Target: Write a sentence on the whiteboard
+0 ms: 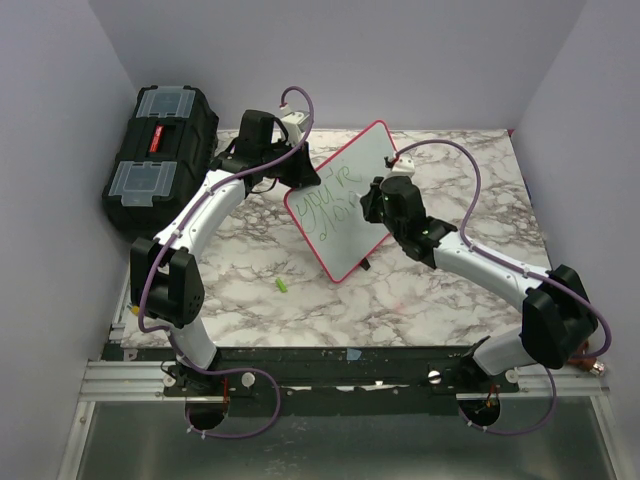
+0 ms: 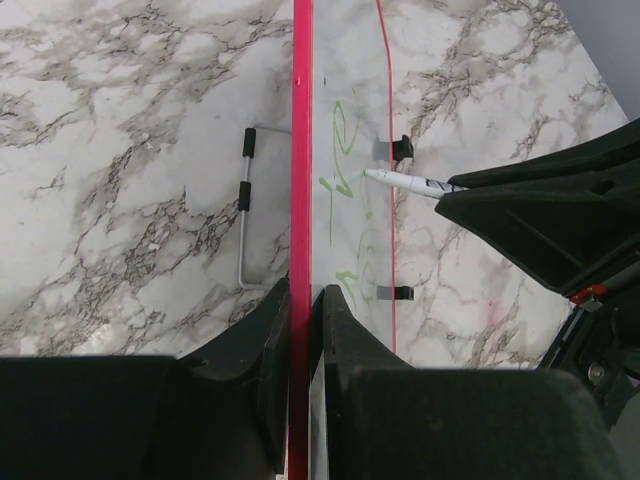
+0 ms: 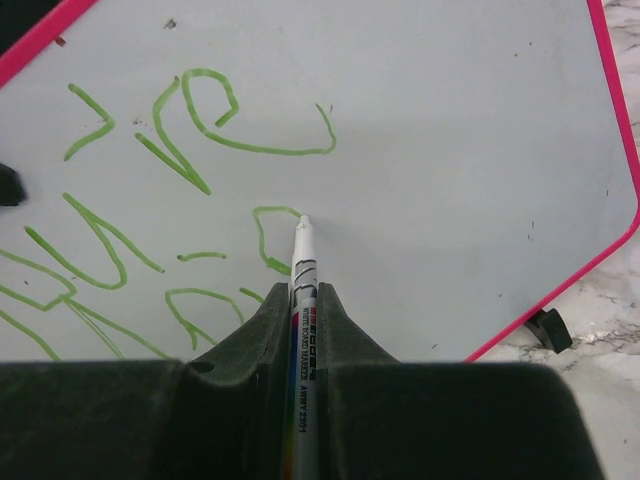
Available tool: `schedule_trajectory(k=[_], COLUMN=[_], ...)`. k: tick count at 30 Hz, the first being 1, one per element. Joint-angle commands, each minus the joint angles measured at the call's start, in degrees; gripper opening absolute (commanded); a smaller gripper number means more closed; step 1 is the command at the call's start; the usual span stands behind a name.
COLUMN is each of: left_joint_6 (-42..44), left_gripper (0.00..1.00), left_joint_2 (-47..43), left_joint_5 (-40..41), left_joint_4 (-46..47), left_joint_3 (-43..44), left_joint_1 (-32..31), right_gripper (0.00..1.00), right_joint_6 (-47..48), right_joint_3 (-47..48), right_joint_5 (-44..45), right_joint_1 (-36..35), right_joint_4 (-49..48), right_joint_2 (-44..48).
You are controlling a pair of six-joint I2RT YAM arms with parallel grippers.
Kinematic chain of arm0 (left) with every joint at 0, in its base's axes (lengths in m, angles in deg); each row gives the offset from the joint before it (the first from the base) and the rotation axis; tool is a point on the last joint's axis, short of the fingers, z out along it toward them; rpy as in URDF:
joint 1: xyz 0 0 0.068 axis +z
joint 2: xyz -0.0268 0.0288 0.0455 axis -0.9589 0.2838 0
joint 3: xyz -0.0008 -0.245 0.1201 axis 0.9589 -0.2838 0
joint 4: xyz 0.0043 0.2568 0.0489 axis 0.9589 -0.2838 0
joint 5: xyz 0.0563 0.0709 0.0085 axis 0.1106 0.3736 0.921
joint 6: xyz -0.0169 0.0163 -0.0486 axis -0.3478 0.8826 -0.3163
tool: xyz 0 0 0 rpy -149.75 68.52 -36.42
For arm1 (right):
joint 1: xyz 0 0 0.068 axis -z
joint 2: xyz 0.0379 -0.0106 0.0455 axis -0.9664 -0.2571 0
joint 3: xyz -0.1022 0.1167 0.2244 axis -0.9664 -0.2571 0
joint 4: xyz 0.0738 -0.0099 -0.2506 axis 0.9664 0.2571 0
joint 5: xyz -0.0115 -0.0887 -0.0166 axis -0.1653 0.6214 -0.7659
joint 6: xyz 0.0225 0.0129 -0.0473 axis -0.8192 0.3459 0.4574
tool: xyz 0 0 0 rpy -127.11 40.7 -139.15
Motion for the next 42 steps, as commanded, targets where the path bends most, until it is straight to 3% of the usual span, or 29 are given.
schedule_trajectory(k=[1,26,42], left_joint_6=[3.7,3.4,3.7], left_gripper=[0.00,0.00,0.00], left_joint_2=[0.0,-0.4,-1.2], left_joint_5=[-1.0,-1.1,-1.3], left_joint_4=[-4.7,-4.1,-4.0], left_joint_3=[-1.7,-1.9,-2.8], left_joint_1=[-1.8,-1.8,-1.8], right_gripper=[0.01,0.01,0.01], right_joint_6=[-1.0,-0.2,-2.0], right_joint_3=[-3.0,-1.6,1.7], right_joint_5=[-1.7,4.6,2.2], right_joint_1=[0.1,0.2,5.2], right_joint_4=[2.1,5.3,4.3], right_joint_2=[-0.3,3.7,1.4])
